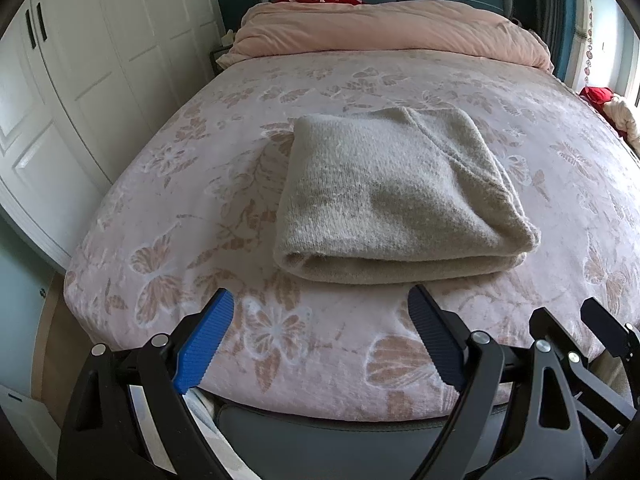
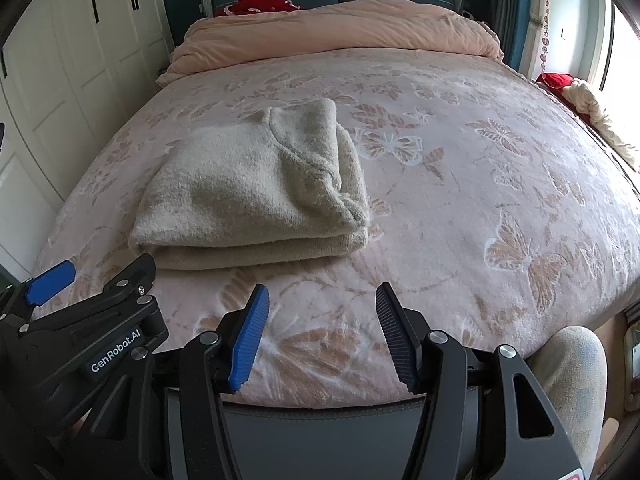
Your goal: Fold small clothes
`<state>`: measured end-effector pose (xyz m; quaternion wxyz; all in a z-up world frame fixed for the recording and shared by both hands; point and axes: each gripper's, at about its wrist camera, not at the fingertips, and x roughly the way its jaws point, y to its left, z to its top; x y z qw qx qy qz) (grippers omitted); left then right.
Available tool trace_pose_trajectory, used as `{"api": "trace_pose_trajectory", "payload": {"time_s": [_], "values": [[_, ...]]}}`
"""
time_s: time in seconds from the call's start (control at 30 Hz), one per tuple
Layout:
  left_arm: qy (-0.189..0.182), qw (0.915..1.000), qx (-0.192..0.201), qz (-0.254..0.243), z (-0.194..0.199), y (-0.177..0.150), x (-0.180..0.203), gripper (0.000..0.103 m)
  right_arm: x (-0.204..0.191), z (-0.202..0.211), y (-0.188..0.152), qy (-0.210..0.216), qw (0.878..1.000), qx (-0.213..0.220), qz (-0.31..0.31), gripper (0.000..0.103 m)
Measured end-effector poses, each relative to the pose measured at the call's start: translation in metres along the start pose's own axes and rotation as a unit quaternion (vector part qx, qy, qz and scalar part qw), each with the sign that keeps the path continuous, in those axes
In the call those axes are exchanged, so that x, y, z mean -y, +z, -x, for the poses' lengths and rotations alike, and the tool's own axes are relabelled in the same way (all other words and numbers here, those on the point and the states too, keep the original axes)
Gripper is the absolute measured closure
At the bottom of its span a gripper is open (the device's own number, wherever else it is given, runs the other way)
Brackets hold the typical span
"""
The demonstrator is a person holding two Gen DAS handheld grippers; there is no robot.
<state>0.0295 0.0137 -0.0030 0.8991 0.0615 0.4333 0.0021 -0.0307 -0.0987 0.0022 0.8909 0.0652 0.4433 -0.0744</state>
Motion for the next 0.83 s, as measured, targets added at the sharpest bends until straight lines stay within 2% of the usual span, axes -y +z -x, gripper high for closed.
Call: {"api": "trace_pose_trajectory", "payload": {"time_s": [0.23,0.67,0.83], "values": [[0.007,0.9999,0.007,0.005,-0.0010,-0.0031,0.0020,0.017,-0.0043,-0.0008,-0.0010,-0.003,1.000,-0.001,0.003,0.055],[0.005,0.9999,0.006,0.014,-0.0031,-0.0043,-0.0015,0.017,-0.0072,-0.0007,-0.0022,-0.009,1.000,0.001,0.006,0.056],[0.002,0.9999,0.005,0.014,-0.0024,-0.0055,0.0003,0.020,-0.0081,-0.0007,-0.0019,-0.010,1.000,0.000,0.005,0.057]]}}
